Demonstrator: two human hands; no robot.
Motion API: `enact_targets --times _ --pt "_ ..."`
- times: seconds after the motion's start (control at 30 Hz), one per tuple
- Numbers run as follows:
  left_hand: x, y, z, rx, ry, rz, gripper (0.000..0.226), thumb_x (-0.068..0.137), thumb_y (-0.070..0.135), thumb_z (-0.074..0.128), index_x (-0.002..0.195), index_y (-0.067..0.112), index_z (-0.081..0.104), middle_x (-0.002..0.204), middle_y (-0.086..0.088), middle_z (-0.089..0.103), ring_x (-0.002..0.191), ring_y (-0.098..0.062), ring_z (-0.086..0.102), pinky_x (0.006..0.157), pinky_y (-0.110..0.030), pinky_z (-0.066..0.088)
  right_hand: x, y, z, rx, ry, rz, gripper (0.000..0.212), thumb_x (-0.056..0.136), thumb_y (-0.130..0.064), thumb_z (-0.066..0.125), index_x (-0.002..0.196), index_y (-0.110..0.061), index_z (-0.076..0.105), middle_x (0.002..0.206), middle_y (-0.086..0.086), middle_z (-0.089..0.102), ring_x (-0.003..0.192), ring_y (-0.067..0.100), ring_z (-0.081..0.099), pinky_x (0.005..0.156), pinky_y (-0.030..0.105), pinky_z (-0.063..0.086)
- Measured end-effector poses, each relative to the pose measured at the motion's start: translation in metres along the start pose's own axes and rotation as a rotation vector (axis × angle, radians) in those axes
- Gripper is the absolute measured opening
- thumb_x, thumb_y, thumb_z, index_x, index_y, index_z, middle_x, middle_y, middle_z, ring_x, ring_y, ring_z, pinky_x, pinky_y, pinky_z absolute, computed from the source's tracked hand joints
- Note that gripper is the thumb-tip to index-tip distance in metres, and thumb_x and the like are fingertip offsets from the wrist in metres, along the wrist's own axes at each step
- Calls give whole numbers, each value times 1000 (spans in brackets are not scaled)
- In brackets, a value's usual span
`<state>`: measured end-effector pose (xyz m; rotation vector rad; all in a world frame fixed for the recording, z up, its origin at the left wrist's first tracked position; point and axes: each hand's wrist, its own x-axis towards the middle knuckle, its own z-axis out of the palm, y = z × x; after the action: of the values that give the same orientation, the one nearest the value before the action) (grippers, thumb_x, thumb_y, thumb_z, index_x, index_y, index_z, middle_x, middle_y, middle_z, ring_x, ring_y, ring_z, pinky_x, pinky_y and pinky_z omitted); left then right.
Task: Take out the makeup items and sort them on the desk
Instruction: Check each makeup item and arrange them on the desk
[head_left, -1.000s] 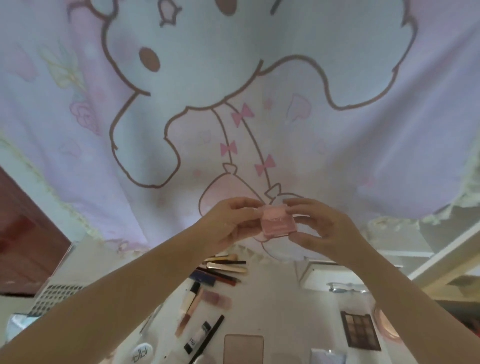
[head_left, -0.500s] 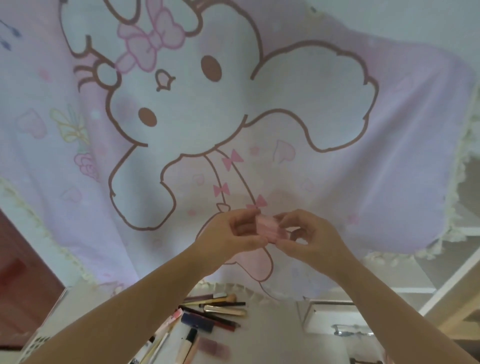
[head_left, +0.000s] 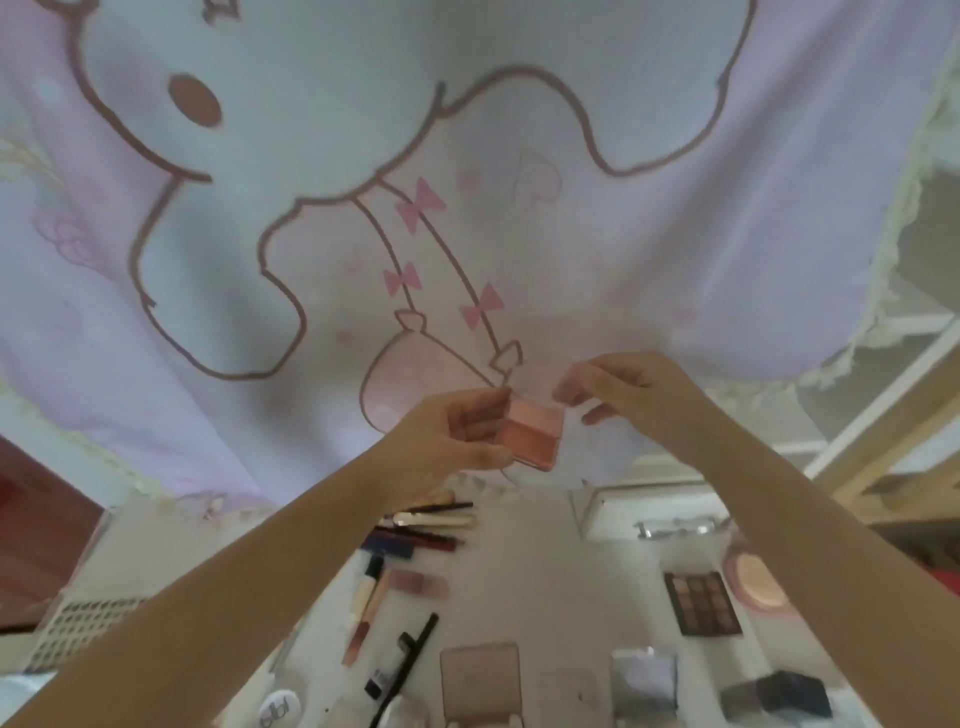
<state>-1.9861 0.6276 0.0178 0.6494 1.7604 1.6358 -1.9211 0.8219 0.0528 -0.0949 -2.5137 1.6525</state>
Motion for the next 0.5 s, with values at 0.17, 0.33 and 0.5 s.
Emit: enact_targets --times 0.17,0.33,0.5 --pt "4 -60 37 204 -99 -199 68 75 -22 57 133 8 41 95 5 60 73 7 63 71 -13 53 -31 53 -10 -312 -152 237 19 90 -13 54 95 -2 69 67 0 61 38 -8 49 45 6 38" --pt "27 -119 82 447 -205 -277 60 78 -8 61 133 7 41 101 -2 58 83 -11 56 65 -9 44 -54 112 -14 -433 -278 488 21 90 -15 53 101 -5 68 101 10 70 56 -3 57 51 10 44" --pt "56 -159 115 712 -245 -247 53 82 0 57 132 7 41 121 -14 58 108 -28 58 75 -17 37 -59 152 -19 -361 -246 675 26 94 -8 44 113 0 60 108 15 66 55 2 53 47 10 43"
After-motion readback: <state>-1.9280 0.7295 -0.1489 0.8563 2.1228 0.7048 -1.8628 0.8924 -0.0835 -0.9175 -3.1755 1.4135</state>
